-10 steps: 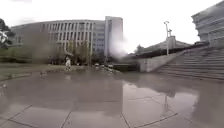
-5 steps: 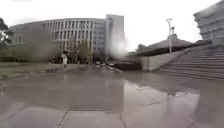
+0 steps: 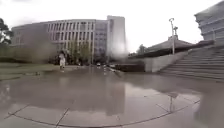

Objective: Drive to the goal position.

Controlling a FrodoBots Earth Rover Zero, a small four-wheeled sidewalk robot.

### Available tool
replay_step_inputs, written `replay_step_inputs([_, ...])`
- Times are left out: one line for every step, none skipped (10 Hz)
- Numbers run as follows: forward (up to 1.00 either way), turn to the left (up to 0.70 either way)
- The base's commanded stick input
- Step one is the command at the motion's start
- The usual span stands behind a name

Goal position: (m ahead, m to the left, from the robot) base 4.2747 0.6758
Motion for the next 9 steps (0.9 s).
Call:
replay_step_inputs([0.7, 0.0])
replay_step_inputs([0.7, 0.0])
replay_step_inputs([0.7, 0.0])
replay_step_inputs([0.7, 0.0])
replay_step_inputs([0.7, 0.0])
replay_step_inputs([0.7, 0.0])
replay_step_inputs([0.7, 0.0])
replay_step_inputs([0.7, 0.0])
replay_step_inputs([0.7, 0.0])
